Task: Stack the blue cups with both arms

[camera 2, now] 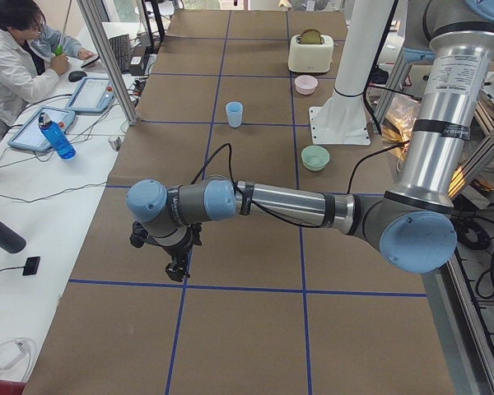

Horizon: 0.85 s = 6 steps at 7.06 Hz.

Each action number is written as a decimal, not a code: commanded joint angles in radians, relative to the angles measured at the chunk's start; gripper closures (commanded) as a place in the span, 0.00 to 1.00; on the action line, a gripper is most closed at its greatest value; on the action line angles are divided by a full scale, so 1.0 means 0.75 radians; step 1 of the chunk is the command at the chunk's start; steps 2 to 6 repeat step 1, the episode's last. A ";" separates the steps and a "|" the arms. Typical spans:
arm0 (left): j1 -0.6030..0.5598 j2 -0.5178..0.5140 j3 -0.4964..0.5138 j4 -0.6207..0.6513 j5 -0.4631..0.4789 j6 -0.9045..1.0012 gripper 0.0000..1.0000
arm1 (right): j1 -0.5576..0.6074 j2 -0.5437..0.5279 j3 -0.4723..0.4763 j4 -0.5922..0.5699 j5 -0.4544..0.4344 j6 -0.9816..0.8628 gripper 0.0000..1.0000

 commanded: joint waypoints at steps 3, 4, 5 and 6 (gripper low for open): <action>0.000 0.001 -0.001 0.000 0.000 -0.003 0.01 | 0.003 -0.012 0.008 0.000 0.000 -0.001 0.00; 0.000 0.001 -0.001 0.000 0.000 -0.003 0.01 | 0.003 -0.012 0.008 0.000 0.000 -0.001 0.00; 0.000 0.001 -0.001 0.000 0.000 -0.003 0.01 | 0.003 -0.012 0.008 0.000 0.000 -0.001 0.00; 0.000 0.001 -0.001 0.000 0.000 -0.003 0.01 | 0.003 -0.012 0.008 0.000 0.000 -0.001 0.00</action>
